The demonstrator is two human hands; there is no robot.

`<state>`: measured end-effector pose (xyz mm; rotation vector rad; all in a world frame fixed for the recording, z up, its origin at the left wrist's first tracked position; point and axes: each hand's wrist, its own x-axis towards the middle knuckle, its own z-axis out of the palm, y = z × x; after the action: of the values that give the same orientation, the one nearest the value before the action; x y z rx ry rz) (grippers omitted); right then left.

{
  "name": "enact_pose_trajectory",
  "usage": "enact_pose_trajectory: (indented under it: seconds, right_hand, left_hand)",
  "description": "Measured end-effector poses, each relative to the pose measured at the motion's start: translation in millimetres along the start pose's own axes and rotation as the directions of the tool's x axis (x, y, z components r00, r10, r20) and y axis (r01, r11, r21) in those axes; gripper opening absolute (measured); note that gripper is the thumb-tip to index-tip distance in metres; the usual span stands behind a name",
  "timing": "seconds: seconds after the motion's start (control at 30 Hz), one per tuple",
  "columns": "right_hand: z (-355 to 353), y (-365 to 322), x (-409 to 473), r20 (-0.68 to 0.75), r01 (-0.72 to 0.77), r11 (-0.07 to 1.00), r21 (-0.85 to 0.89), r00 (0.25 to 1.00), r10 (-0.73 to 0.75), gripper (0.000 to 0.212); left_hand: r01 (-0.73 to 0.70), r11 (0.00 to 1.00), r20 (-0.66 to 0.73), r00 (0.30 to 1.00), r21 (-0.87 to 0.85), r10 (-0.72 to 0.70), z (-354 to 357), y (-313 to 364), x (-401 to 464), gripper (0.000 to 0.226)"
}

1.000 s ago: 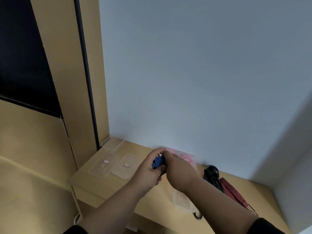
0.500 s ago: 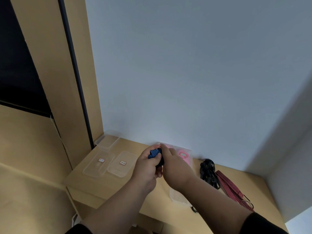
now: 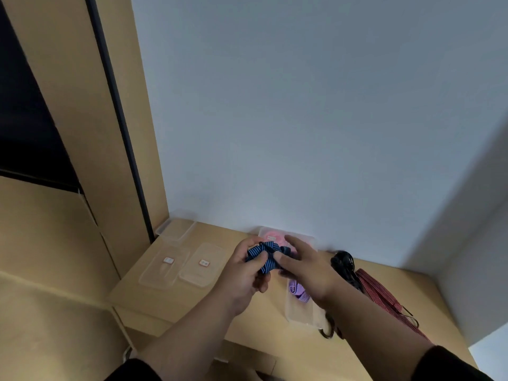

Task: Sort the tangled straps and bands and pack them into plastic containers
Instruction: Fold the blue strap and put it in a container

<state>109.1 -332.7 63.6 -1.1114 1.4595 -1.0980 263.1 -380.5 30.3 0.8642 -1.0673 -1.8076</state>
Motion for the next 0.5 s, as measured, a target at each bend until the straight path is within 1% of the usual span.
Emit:
enact_pose_trajectory:
  seconds: [0.03,0.1,0.17,0.2,0.37,0.43,0.5]
  right_hand:
    - [-2,2,0,0.012,-0.032,0.998,0.050,0.999,0.031,0.065]
    - [-8,5,-1,-0.010,-0.045,0.997,0.056,0.999,0.045,0.058]
    - [-15,10,0,-0.038,-0.017,1.000,-0.004,0.999,0.017,0.031]
    - [-18,15,1,-0.044,-0.008,1.000,-0.026,0.999,0.007,0.021]
    - [-38,40,1,-0.126,-0.031,0.990,-0.136,0.992,0.014,0.015]
    - [-48,55,2,-0.149,-0.070,0.981,-0.180,0.988,0.043,0.019]
    - [-57,69,4,-0.165,-0.116,0.976,-0.184,0.983,0.086,0.025]
  left_hand:
    - [0.013,1.000,0.014,1.000,0.006,-0.013,0,-2,1,0.028]
    - [0.034,0.999,0.037,0.999,0.034,-0.035,1,-8,4,0.029]
    - [0.054,0.995,0.053,0.997,0.089,-0.059,4,-13,9,0.030]
    - [0.067,0.991,0.062,0.995,0.118,-0.074,7,-17,12,0.031]
    - [0.123,0.968,0.086,0.986,0.217,-0.145,23,-40,25,0.029]
    - [0.155,0.950,0.096,0.978,0.271,-0.187,29,-53,32,0.028]
    - [0.193,0.932,0.102,0.967,0.307,-0.234,36,-67,40,0.028]
